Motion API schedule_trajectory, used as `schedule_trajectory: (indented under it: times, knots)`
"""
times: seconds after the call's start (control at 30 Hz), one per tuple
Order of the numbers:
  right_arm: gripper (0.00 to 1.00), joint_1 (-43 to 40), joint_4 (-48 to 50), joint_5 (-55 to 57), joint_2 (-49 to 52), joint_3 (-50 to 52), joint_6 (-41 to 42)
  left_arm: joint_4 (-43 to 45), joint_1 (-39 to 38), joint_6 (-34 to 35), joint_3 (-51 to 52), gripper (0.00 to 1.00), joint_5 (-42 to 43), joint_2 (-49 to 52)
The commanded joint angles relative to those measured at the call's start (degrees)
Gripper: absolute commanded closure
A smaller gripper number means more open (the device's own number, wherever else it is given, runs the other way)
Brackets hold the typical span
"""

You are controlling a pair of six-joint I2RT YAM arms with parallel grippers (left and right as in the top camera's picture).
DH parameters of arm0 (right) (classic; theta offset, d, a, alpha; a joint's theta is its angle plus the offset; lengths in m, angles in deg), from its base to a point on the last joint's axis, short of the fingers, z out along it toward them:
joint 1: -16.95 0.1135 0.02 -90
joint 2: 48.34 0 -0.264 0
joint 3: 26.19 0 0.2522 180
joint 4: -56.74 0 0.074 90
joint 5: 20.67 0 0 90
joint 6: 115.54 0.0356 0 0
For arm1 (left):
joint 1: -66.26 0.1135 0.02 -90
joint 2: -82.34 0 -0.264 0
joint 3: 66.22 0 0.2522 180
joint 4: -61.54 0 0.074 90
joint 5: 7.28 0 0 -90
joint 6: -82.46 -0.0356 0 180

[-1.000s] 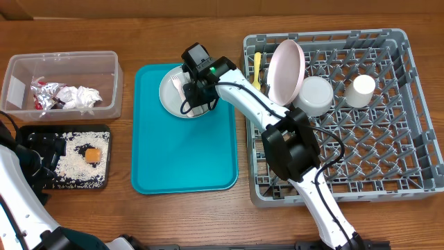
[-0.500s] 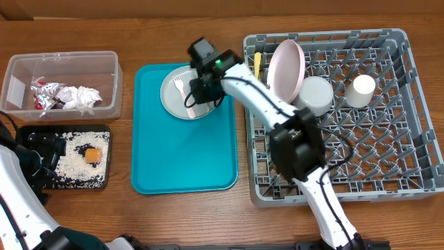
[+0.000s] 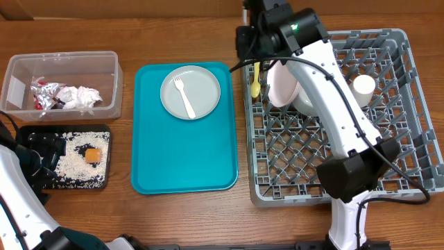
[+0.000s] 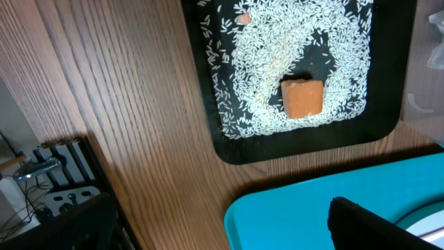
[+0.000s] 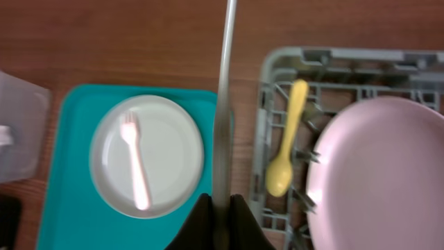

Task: Sort waste into correct bins and load items into the dishwasher rack
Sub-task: 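Carry the white knife to the rack and insert it near the spoon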

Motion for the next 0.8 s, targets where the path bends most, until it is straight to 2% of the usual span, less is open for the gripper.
schedule_trajectory:
  times: [0.0,0.13,0.37,0.63,0.67,0.73,0.77]
  knots:
    - [0.96,-0.52,-1.07,2.16,2.25,2.91,-0.94,0.02,0.07,0.55,0.2,0.0,-0.74,-0.66]
    - [0.96,-0.52,0.81,2.56,2.43,8.28,-3.5,0.02,0.07,0.55,0.2,0.0,-0.74,-0.66]
    - [0.96,-1.79,6.6,4.04,2.43,17.07,-3.39,0.02,0.07,0.52,0.2,0.0,-0.76,-0.66]
    - [0.96,-2.82,8.85,3.98,2.49,21.94,-3.41,0.02,0.09,0.52,0.2,0.0,-0.76,-0.66]
    - [0.93,-2.82,8.9,3.82,2.49,22.01,-3.41,0.02,0.07,0.52,0.2,0.0,-0.76,-0.66]
    - [0.77,-2.82,9.29,3.76,2.49,22.01,-3.41,0.02,0.07,0.52,0.2,0.0,-0.76,-0.66]
    - [0.53,-2.82,9.55,3.52,2.47,21.99,-3.41,0.02,0.07,0.52,0.2,0.0,-0.76,-0.66]
